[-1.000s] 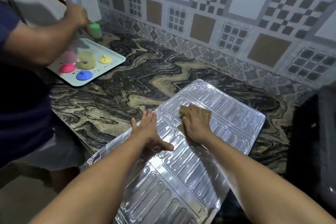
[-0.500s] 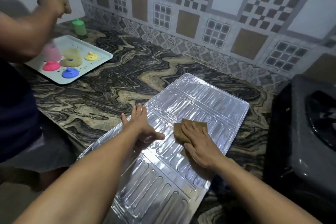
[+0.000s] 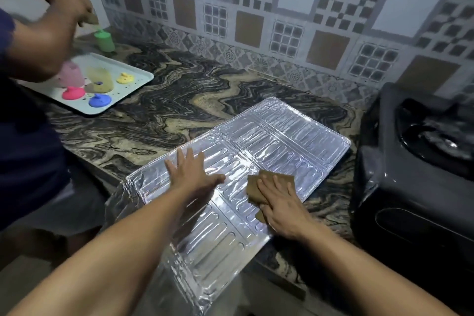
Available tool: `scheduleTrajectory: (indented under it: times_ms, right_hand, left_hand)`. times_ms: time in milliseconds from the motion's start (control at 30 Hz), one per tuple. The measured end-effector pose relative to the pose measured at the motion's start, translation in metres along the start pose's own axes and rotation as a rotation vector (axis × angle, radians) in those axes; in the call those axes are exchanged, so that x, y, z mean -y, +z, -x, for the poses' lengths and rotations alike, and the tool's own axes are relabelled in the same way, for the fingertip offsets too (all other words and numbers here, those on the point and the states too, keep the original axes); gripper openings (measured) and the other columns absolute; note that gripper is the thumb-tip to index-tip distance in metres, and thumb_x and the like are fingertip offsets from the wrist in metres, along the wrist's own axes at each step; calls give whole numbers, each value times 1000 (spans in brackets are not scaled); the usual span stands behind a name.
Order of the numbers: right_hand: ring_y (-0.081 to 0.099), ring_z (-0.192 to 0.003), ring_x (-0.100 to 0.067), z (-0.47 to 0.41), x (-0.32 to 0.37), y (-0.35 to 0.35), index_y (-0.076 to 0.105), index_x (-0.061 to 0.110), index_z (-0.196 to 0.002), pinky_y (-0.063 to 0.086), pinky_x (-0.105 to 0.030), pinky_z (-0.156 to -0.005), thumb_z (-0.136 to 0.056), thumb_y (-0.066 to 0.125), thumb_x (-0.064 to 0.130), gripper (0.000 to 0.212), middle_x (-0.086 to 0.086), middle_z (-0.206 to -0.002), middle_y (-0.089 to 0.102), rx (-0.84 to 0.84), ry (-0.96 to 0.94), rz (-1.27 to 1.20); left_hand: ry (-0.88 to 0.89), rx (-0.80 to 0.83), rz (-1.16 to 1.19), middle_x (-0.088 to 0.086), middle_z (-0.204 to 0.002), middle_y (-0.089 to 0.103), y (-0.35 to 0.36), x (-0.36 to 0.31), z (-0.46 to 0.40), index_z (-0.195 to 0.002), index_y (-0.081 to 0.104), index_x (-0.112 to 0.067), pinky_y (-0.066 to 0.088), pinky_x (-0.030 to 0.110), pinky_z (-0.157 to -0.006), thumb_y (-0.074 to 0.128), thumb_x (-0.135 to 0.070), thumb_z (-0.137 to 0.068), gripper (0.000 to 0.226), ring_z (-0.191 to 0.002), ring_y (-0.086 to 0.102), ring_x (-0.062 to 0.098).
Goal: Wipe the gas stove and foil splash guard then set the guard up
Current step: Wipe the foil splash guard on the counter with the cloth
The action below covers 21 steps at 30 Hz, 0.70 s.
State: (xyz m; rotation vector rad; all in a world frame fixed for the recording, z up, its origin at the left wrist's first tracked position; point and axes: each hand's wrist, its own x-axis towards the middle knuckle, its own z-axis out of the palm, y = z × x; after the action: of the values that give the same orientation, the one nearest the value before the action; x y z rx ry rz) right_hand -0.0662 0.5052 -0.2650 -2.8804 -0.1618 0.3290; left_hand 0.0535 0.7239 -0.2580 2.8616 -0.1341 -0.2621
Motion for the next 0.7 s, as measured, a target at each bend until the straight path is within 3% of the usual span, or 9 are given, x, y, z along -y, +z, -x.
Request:
scheduleTrajectory:
  times_ms: [67,200,400,467,500,567,633,700]
  right_hand:
    - [-12,-150,-21,3,3,-3,2,21,-156,-11,-42,-119,-102,33,31,63,3,-163,-9,7,1,0]
    - [-10,-150,-22,4,10,-7,4,21,-156,-8,-45,-120,-104,33,33,61,3,-163,-8,42,32,6]
    - [-1,-151,-21,38,22,-17,17,23,-155,-3,-41,-122,-104,39,27,56,2,-164,2,156,-36,-55]
    - [10,-150,-23,55,23,-27,25,27,-153,9,-40,-121,-102,43,20,54,1,-163,11,243,-45,-54]
    - [23,-147,-26,63,23,-37,34,29,-149,21,-39,-117,-99,44,16,52,-2,-160,24,296,-31,-36]
    - [52,-124,-28,72,20,-59,55,27,-126,41,-35,-97,-92,46,13,38,-6,-134,57,405,-2,39]
    - [63,-103,-26,81,8,-75,63,23,-106,50,-35,-87,-84,48,26,27,-5,-110,68,466,19,167]
    - [65,-101,-27,92,-8,-79,63,22,-101,53,-38,-87,-77,49,32,29,-4,-105,69,413,76,222]
  left_hand:
    - [53,91,-12,6,-162,-2,-4,12,17,-147,28,-23,-5,65,-113,61,-85,-53,117,-148,-8,32]
    - [45,234,-78,1,-161,-16,1,19,49,-154,-1,-29,-8,65,-111,61,-87,-48,135,-147,-17,27]
    - [-32,242,-88,-2,-160,-19,2,11,50,-153,-4,-31,-5,70,-109,61,-86,-52,131,-147,-18,26]
    - [-39,235,-87,-3,-160,-19,3,11,51,-153,-3,-32,-4,70,-110,61,-86,-52,131,-147,-18,25]
    - [-42,231,-87,-3,-160,-19,3,10,52,-153,-3,-32,-4,70,-110,61,-86,-52,131,-147,-18,25]
    - [-54,236,-87,-2,-160,-19,1,10,54,-153,-3,-32,-4,70,-109,61,-86,-52,131,-147,-17,25]
    - [-76,230,-80,-2,-160,-17,2,7,57,-153,-2,-32,-2,70,-109,60,-87,-51,132,-148,-16,26]
    - [-103,204,-79,0,-161,-15,4,3,62,-153,-1,-30,2,71,-109,58,-88,-51,132,-148,-12,29]
